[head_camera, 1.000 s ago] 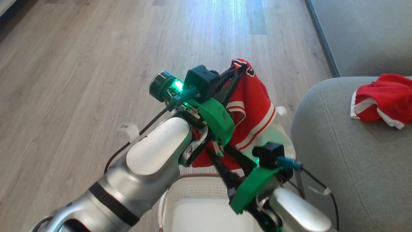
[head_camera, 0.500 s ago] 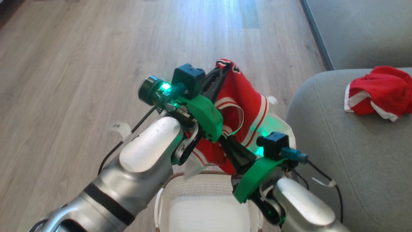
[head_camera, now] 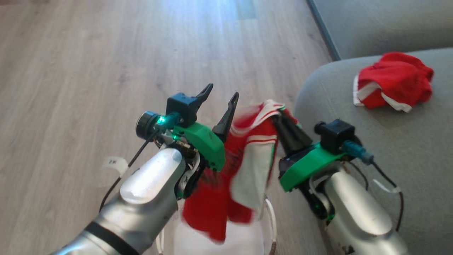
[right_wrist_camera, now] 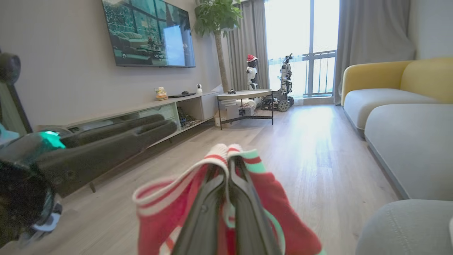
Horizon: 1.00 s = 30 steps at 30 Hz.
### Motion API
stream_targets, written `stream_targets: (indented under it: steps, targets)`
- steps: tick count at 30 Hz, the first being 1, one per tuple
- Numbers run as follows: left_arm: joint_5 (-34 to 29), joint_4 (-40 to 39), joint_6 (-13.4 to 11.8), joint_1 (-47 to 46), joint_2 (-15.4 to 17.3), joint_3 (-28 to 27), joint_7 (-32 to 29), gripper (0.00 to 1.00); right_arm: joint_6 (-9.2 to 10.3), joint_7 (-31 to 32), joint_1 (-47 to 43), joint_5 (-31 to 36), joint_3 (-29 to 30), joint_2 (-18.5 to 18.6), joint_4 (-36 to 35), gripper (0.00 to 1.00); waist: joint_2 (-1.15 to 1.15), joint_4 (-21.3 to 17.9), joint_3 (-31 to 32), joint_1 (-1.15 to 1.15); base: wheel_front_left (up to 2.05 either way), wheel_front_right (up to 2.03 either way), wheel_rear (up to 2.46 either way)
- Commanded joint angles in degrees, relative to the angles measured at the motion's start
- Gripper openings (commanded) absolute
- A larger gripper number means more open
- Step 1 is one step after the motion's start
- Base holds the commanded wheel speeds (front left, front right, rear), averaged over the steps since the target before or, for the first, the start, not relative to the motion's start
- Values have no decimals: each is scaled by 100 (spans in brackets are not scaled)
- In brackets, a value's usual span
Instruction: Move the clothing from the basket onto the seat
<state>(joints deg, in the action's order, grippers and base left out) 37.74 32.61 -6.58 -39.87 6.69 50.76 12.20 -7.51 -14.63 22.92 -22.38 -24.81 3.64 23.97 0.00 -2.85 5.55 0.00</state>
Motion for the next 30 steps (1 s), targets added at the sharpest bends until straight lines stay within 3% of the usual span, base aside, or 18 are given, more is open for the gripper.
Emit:
stream_targets:
  steps: [1, 13, 21, 30]
  targets:
    - [41, -122, -6, -197, 95, -281, 93, 100, 2, -37, 270, 118, 87, -35, -277, 0, 0, -175, -73, 0, 0, 0, 0]
    - [-59, -363, 8, 248, 24, -317, 259, 100, 2, -37, 193, 576, 891, 418, -707, 0, 0, -1208, -394, 0, 0, 0, 0]
    - [-246, -525, -1, 309, -5, -355, 276, 100, 2, 11, 208, 666, 1106, 520, -997, 0, 0, -1879, -648, 0, 0, 0, 0]
    - [-462, -624, 54, 381, -68, -412, 279, 100, 2, 106, 435, 659, 1091, 547, -1156, 0, 0, -2212, -851, 0, 0, 0, 0]
